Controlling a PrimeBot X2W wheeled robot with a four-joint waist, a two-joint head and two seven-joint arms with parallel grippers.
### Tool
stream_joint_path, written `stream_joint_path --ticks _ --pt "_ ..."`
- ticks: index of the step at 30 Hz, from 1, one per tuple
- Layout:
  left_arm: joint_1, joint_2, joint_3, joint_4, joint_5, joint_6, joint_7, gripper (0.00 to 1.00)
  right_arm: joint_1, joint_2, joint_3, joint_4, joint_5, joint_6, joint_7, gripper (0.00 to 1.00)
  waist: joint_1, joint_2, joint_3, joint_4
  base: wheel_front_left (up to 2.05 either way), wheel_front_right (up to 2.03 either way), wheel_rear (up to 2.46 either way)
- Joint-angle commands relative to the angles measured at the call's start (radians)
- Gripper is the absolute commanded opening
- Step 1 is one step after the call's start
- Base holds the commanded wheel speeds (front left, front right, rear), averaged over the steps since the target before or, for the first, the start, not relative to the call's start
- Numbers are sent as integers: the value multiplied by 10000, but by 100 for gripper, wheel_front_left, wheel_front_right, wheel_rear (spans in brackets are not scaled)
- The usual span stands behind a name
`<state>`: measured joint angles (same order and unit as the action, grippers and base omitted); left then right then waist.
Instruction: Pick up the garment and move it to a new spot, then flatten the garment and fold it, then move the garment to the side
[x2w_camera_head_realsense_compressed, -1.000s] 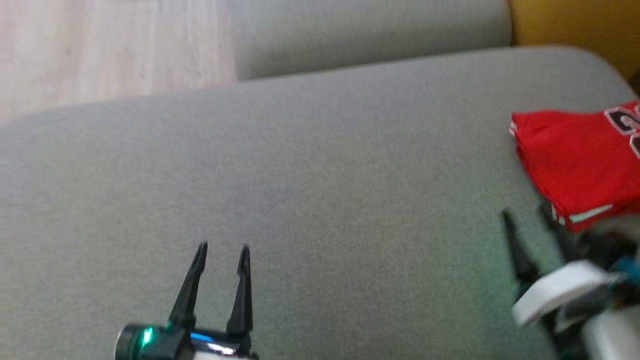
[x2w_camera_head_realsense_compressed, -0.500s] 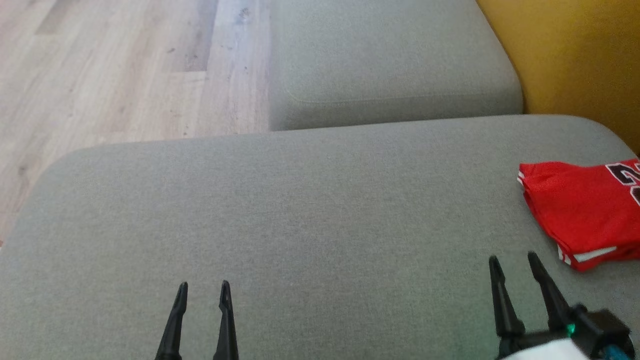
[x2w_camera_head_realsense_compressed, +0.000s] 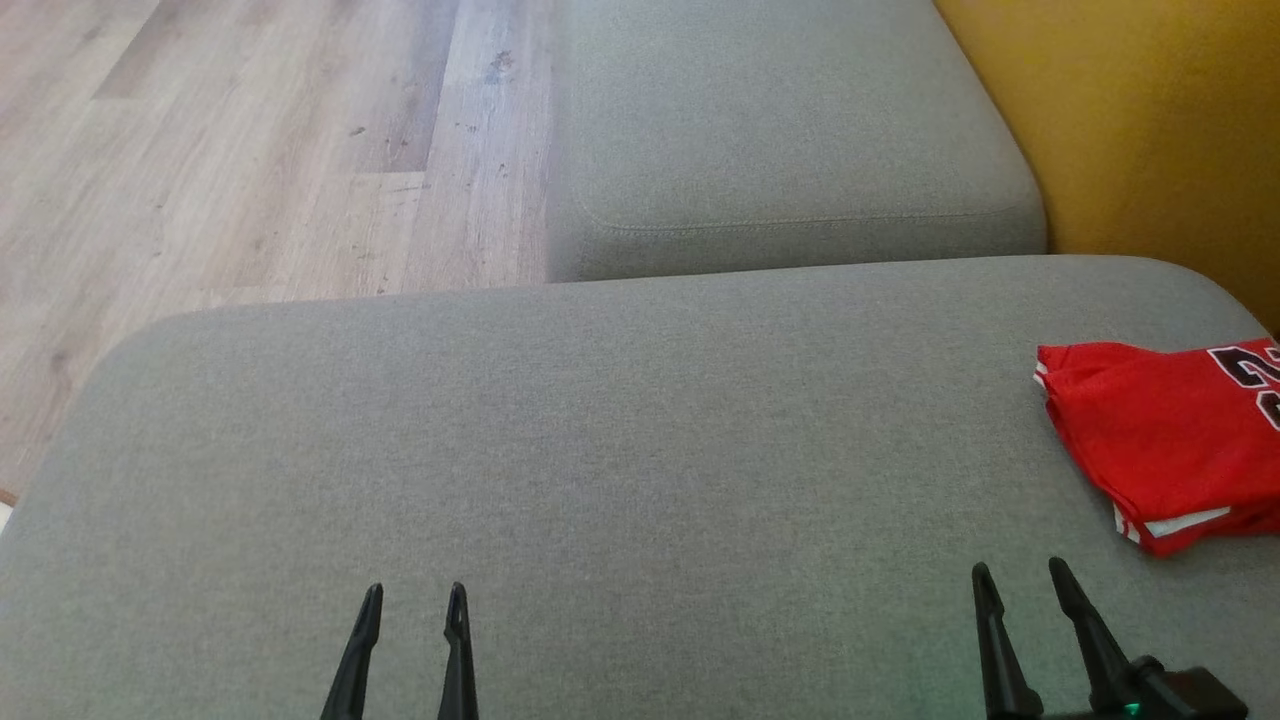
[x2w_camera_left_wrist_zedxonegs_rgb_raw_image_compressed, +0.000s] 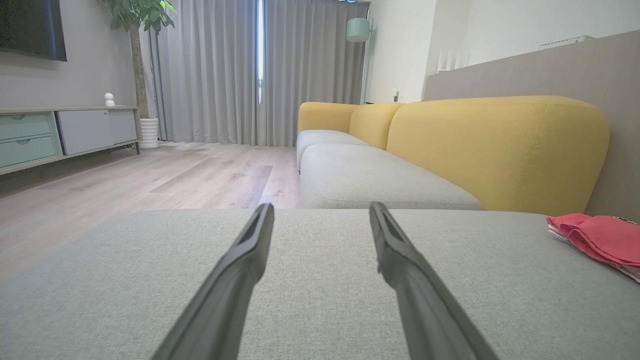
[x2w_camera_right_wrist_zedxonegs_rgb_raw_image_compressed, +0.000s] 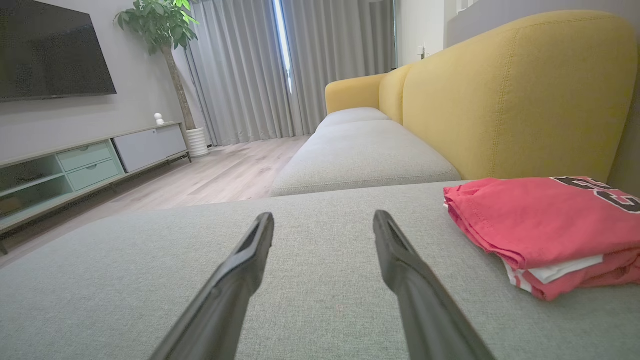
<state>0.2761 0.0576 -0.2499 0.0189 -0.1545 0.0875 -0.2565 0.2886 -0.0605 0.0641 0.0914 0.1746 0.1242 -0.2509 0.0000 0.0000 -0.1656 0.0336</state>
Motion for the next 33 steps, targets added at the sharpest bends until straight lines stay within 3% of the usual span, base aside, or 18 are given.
stream_joint_path --ticks 1,6,7,12,33 --pt "-368 -74 370 -285 80 -35 -53 100 -337 -73 244 -300 -66 65 -108 100 0 0 -5 -10 0 0 0" --pt "-339 -74 394 -244 116 -36 -53 100 -320 -60 241 -296 -78 65 -108 100 0 0 -40 -16 0 0 0" --pt "3 0 23 49 55 -10 0 0 2 4 0 4 3 0 0 0 0 0 -40 -18 0 0 0" --pt "219 -1 -43 798 -21 -8 8 0 187 4 11 750 68 -2 45 0 0 0 -34 -21 0 0 0" --pt "-463 136 377 1058 -2646 -375 472 0 -508 -86 -148 877 2601 10 538 0 0 0 257 -74 0 0 0"
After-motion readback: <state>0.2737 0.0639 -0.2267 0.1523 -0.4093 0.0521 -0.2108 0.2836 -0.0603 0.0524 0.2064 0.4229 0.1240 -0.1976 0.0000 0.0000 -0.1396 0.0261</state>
